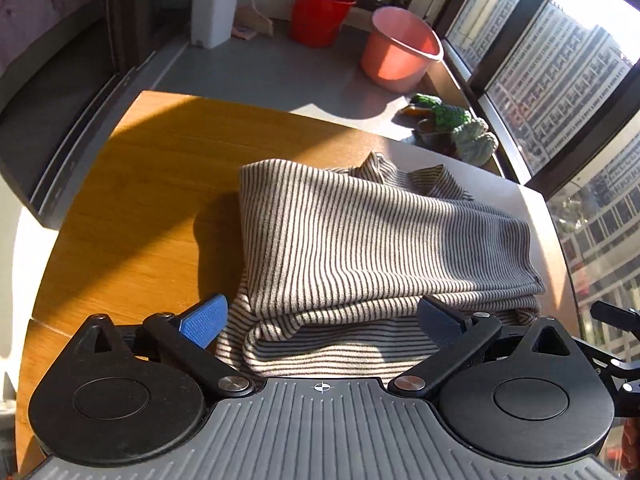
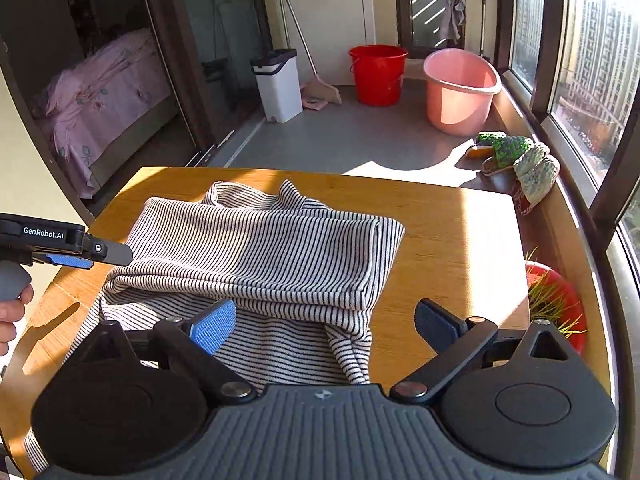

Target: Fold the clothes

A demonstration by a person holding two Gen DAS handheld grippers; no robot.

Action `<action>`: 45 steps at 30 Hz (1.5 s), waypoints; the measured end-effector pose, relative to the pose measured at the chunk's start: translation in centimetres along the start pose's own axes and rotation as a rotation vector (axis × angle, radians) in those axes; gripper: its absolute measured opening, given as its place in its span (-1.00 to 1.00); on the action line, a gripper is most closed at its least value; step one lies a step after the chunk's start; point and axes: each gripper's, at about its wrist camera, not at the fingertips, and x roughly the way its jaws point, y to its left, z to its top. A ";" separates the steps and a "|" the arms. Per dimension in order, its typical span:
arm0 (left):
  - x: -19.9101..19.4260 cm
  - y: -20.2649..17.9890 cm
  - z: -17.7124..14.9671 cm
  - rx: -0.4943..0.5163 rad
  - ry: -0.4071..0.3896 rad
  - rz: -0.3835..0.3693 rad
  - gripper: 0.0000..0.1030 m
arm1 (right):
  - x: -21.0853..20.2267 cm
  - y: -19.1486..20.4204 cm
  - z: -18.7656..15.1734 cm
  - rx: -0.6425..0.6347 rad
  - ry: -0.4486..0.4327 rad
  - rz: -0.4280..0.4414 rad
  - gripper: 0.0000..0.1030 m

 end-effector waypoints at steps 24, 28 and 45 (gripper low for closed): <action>7.1 -2.8 5.5 0.056 0.014 0.154 0.13 | 11.8 -3.1 6.2 0.191 0.092 0.030 -0.39; 5.2 -3.0 5.2 0.119 -0.016 0.133 -0.45 | 10.5 -2.4 6.9 0.175 0.081 0.065 -0.52; -6.7 3.4 -9.4 0.253 0.180 0.074 -0.56 | -4.8 1.1 -9.2 0.191 0.431 0.120 -0.76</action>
